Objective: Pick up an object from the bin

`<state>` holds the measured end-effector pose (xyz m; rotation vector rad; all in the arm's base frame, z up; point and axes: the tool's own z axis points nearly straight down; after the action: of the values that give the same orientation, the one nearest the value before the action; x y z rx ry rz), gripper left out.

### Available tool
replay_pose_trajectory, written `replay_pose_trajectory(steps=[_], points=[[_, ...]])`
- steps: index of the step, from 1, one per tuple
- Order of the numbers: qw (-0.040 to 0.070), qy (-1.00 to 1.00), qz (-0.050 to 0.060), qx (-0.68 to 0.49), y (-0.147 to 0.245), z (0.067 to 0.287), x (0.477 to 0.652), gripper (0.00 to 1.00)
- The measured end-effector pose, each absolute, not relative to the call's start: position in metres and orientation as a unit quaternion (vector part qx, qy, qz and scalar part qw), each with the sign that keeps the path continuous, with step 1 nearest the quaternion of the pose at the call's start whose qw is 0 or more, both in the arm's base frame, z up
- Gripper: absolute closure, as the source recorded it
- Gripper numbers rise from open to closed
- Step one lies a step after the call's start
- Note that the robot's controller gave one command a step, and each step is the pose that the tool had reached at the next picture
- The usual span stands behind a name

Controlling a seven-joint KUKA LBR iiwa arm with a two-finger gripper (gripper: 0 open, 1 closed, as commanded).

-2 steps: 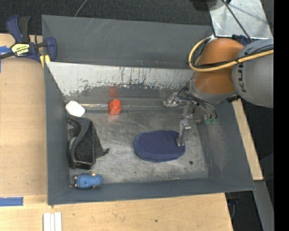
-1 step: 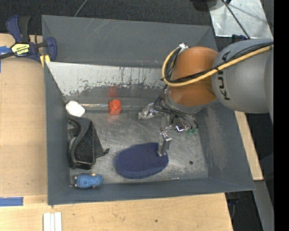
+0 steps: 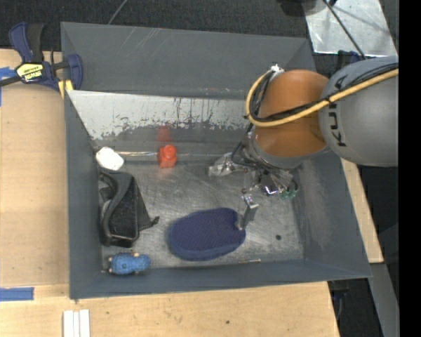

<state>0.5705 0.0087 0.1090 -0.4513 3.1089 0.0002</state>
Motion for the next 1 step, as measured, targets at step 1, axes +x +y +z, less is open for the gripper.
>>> replay_pose_trajectory(steps=[1], points=[[0.005,0.995,-0.001,-0.099,0.0100,0.0750,0.5671,0.00]])
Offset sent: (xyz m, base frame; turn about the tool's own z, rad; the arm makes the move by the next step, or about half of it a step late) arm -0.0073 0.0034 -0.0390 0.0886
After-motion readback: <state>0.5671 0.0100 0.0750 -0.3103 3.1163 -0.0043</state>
